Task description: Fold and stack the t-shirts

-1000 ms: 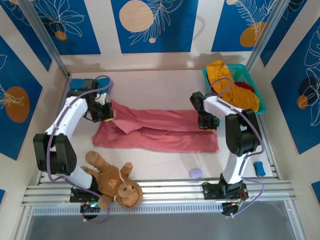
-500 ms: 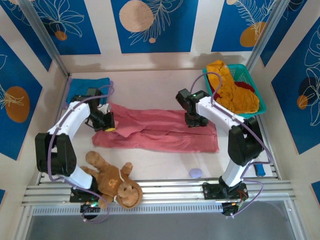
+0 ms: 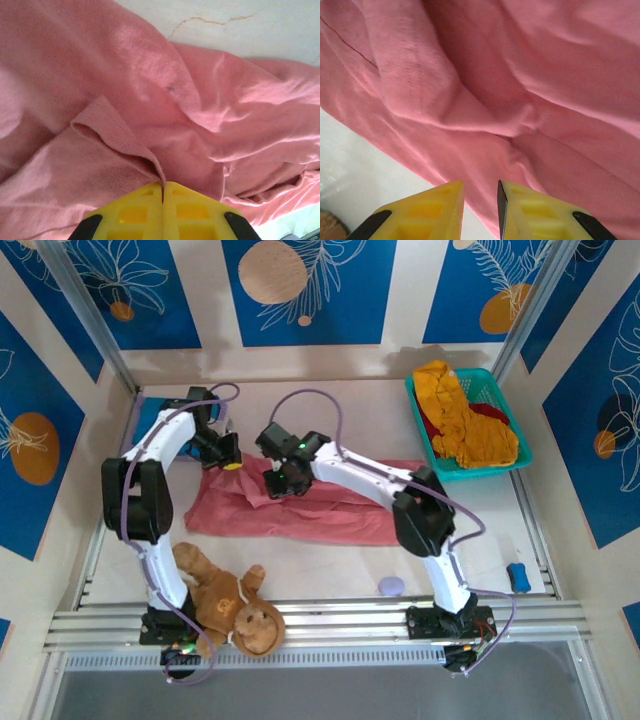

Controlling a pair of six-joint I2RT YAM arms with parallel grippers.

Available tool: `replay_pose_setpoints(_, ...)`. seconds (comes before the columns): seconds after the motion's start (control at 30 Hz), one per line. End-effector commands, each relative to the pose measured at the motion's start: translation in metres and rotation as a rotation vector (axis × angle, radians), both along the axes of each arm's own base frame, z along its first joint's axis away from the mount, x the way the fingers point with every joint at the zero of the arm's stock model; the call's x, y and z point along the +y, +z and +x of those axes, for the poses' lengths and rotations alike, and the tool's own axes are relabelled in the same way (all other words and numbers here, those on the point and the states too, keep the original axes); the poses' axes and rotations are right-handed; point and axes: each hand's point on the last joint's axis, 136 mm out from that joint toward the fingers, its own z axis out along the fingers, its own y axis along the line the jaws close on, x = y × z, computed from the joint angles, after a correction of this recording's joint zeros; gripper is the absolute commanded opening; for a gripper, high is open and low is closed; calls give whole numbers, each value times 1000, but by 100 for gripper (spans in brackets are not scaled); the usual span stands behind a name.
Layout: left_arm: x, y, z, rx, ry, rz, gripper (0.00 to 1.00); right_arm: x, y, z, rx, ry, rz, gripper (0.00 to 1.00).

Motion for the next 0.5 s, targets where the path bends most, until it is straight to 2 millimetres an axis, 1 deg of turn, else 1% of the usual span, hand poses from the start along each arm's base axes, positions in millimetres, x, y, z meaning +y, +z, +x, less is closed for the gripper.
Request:
replay_pose_setpoints(0.0, 0, -6, 7, 11, -17, -38, 0, 28, -4, -8, 29, 37, 40, 26)
replay_pose_setpoints(0.07, 4, -10, 12, 10, -10, -37, 0, 39, -10, -11, 43, 52, 51, 26)
replay_pose_setpoints(0.17, 7, -13, 20, 5, 0, -45, 0, 50, -18, -11, 38, 65, 49, 27)
replay_pose_setpoints(0.33, 11, -14, 30, 1, 14, -62, 0, 59, -33, -7, 54, 76, 41, 31)
replay_pose_setpoints(0.47, 13, -17, 28, 10, 11, -65, 0, 60, -41, 3, 49, 70, 25, 35)
